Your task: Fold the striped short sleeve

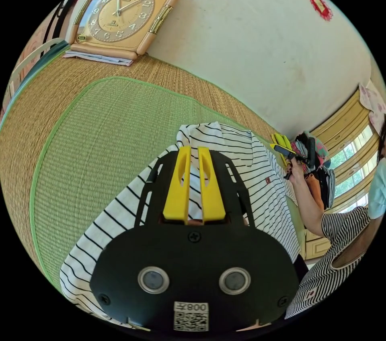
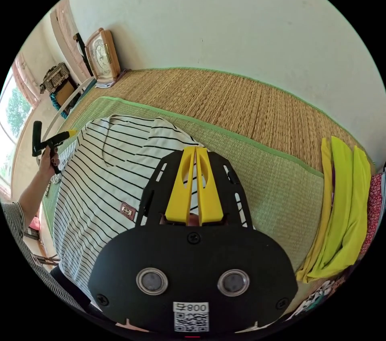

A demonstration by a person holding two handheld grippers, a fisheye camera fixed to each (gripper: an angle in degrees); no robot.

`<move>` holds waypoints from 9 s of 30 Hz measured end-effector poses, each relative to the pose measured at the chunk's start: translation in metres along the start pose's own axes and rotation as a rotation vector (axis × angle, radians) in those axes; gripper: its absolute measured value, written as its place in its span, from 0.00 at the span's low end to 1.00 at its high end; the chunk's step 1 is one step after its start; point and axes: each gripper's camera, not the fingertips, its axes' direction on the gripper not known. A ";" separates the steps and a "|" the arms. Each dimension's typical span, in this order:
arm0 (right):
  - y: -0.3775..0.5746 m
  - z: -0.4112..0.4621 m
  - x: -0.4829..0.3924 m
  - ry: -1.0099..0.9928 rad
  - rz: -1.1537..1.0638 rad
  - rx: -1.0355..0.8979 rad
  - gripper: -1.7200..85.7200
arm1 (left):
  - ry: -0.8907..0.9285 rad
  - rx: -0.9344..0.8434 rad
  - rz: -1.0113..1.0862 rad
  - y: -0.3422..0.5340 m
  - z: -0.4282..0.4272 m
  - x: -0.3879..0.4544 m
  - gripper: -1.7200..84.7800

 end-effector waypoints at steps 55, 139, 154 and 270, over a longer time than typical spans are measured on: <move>0.341 -0.248 -0.080 -0.203 0.352 -0.572 0.05 | 0.158 -0.440 -0.478 0.428 -0.123 -0.052 0.07; 0.373 -0.282 0.098 -0.042 0.787 0.264 0.05 | 0.605 -0.672 0.329 0.288 0.349 0.354 0.09; 0.311 -0.222 0.069 -0.445 0.406 0.120 0.04 | 0.377 -0.579 0.660 0.231 0.413 0.483 0.13; 0.155 -0.079 -0.018 -0.056 0.085 -0.043 0.06 | 0.210 -0.361 0.527 -0.062 0.375 0.284 0.11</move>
